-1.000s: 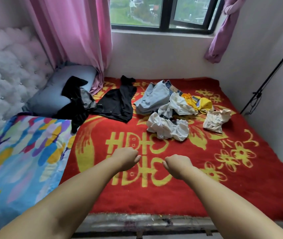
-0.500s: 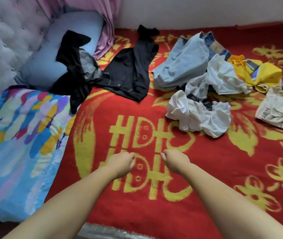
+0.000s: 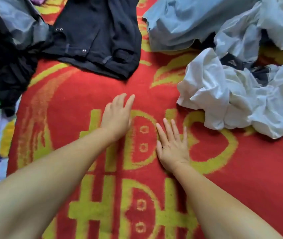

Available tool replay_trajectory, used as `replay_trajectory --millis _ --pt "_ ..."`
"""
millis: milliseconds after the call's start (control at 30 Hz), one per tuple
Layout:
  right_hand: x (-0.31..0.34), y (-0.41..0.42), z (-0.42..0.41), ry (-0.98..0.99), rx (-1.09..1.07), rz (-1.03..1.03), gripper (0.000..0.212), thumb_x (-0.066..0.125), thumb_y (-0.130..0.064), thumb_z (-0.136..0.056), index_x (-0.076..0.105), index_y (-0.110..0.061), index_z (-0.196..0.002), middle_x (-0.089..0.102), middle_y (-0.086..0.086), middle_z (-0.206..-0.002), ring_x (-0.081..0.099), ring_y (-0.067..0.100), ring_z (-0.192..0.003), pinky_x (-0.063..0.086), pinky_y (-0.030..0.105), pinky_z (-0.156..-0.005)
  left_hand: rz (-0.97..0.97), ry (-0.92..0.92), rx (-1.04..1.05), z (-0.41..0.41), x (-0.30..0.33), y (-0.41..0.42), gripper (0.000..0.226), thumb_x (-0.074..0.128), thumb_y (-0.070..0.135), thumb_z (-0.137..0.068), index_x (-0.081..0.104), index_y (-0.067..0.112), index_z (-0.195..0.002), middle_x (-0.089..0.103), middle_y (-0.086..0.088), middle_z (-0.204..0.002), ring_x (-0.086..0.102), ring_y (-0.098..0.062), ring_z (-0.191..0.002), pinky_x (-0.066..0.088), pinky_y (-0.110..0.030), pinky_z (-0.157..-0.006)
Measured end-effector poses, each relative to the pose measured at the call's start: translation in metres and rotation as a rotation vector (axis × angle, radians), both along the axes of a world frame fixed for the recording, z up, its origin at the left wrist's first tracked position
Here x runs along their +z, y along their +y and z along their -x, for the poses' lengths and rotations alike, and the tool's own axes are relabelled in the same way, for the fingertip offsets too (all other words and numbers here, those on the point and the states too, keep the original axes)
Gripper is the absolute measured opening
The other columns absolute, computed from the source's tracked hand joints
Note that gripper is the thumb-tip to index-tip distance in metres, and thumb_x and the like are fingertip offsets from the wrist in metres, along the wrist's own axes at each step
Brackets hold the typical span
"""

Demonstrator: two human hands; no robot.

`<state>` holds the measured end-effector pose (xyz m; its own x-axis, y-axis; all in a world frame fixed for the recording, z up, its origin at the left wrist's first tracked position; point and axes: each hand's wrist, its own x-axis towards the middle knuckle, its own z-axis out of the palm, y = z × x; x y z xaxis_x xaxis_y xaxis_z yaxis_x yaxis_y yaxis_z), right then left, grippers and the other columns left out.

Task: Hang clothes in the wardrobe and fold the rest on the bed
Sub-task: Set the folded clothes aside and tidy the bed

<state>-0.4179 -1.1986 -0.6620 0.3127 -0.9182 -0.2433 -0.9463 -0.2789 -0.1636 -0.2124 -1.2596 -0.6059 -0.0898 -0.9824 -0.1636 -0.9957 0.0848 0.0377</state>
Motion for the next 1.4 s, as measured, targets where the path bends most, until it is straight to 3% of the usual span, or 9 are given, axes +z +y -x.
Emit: replay_trajectory --millis 100,233,467,667,800,1033,1133,1233,1400 --pt "-0.006 0.004 -0.002 -0.064 -0.027 0.107 0.061 0.031 -0.039 -0.088 0.035 -0.024 -0.147 0.029 0.002 -0.156 0.023 0.021 -0.145 0.007 0.053 -0.114 0.053 -0.042 -0.064 -0.018 -0.016 -0.035 0.076 0.051 0.012 -0.084 0.018 0.015 -0.152 0.014 -0.016 -0.158 0.015 -0.029 -0.145 0.019 -0.046 -0.112" --pt "-0.004 0.007 -0.002 -0.058 -0.024 0.124 0.06 0.033 -0.038 -0.087 0.04 -0.023 -0.145 0.031 0.003 -0.155 0.026 0.023 -0.144 0.01 0.054 -0.112 0.085 -0.122 -0.002 -0.02 -0.022 -0.089 0.075 0.047 0.013 -0.09 0.008 0.014 -0.153 0.007 -0.014 -0.159 0.007 -0.026 -0.147 0.006 -0.049 -0.117" --pt "-0.004 0.005 -0.002 -0.038 -0.03 0.125 0.061 0.035 -0.037 -0.085 0.043 -0.023 -0.143 0.034 0.004 -0.154 0.028 0.023 -0.143 0.013 0.055 -0.11 0.053 -0.112 0.026 -0.022 -0.002 -0.154 0.032 0.039 -0.002 -0.092 0.048 -0.001 -0.122 0.05 -0.024 -0.12 0.047 -0.042 -0.113 0.04 -0.051 -0.088" --pt "-0.011 0.006 0.0 -0.09 -0.044 0.157 0.062 0.032 -0.038 -0.085 0.041 -0.023 -0.144 0.031 0.003 -0.155 0.018 0.02 -0.143 0.009 0.053 -0.113 0.034 -0.02 0.09 -0.031 0.021 -0.102 0.026 0.045 0.012 -0.088 0.058 0.005 -0.11 0.062 -0.019 -0.112 0.056 -0.039 -0.104 0.043 -0.043 -0.08" --pt "-0.003 -0.002 -0.001 -0.02 -0.039 -0.041 0.059 0.026 -0.041 -0.096 0.012 -0.032 -0.152 -0.011 -0.009 -0.157 -0.011 0.011 -0.146 -0.011 0.049 -0.115 -0.13 0.051 0.052 -0.011 0.017 0.017 0.021 0.043 0.016 -0.09 0.054 0.009 -0.107 0.063 -0.012 -0.109 0.056 -0.034 -0.104 0.043 -0.041 -0.078" --pt "0.113 0.035 -0.002 -0.197 0.216 -0.441 0.107 0.064 -0.044 -0.083 -0.02 -0.033 -0.149 -0.004 -0.004 -0.161 0.002 0.014 -0.148 0.013 0.049 -0.118 -0.309 0.383 0.286 0.035 0.092 0.142 0.019 0.045 0.013 -0.086 0.053 0.012 -0.103 0.064 -0.008 -0.104 0.056 -0.031 -0.098 0.04 -0.036 -0.073" --pt "0.188 0.063 -0.013 -0.607 -0.013 -0.555 0.109 0.068 -0.036 -0.085 -0.021 -0.033 -0.148 0.027 -0.003 -0.154 0.034 0.001 -0.136 0.034 0.021 -0.106 -0.228 0.576 0.497 0.048 0.159 0.145 0.017 0.046 0.009 -0.083 0.056 0.012 -0.096 0.065 -0.008 -0.095 0.057 -0.03 -0.092 0.039 -0.034 -0.072" --pt "0.262 0.069 -0.025 -0.898 -0.3 -0.512 0.107 0.065 -0.031 -0.089 -0.028 -0.037 -0.142 0.053 -0.01 -0.128 0.053 -0.022 -0.097 0.04 0.0 -0.074 -0.136 0.815 0.572 0.062 0.236 0.139 0.018 0.047 0.006 -0.084 0.06 0.009 -0.096 0.062 -0.003 -0.085 0.055 -0.022 -0.083 0.037 -0.027 -0.066" --pt "0.382 0.062 -0.023 -0.925 -0.141 -0.427 0.111 0.069 -0.046 -0.083 -0.017 -0.03 -0.151 0.027 -0.015 -0.143 0.032 -0.002 -0.128 0.032 0.017 -0.1 -0.03 1.31 0.659 0.069 0.364 0.119 0.015 0.045 -0.006 -0.083 0.055 0.003 -0.077 0.047 -0.012 -0.07 0.045 -0.021 -0.07 0.036 -0.028 -0.063"
